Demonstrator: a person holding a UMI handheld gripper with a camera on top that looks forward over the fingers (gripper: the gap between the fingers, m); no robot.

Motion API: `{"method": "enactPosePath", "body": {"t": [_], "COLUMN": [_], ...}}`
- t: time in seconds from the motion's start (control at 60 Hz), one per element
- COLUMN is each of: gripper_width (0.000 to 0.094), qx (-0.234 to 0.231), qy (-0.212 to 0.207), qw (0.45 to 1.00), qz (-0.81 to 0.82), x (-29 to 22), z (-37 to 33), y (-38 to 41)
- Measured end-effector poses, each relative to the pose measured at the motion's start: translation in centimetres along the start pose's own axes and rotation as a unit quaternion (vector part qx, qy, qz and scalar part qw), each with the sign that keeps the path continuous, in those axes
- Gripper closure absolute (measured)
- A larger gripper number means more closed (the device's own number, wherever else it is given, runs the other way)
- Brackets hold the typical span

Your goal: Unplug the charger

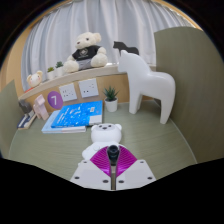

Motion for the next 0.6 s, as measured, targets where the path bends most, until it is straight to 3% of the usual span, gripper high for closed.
{"method": "enactPosePath", "body": {"t": [0.017, 0.1, 0.133, 0.183, 0.3, 0.483, 0.6], "gripper_width": [0.0896, 0.0895, 0.0895, 0.0895, 0.0894, 0.0895, 0.0892], "qx": [-0.002, 0.055, 0.050, 0.052, 0.080, 0.067, 0.059], "qy": [-0.008, -0.155, -0.207, -0.245, -0.208, -0.050, 0.011], "qw": [1.000, 0.986, 0.977, 0.968, 0.973, 0.995, 0.998], "qz": [0.020, 0.020, 0.001, -0.027, -0.055, -0.047, -0.020], "x": [-1.0, -11.0, -14.9, -19.0, -18.2, -5.4, 0.8], "z": [-0.6, -6.1, -8.4, -11.4, -10.8, -3.7, -0.6], "y": [-0.4, -4.0, -4.4, -5.9, -10.6, -13.5, -14.1]}}
Point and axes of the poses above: the point between the fingertips, and its own axes, seen from behind it with the camera up: y to the left, x down, z forward, the way the camera looks, the point moved 8 cm from there along -z, backward, against the way the camera looks, and after that the axes turned 12 degrees about -z, right-handed, at the moved point
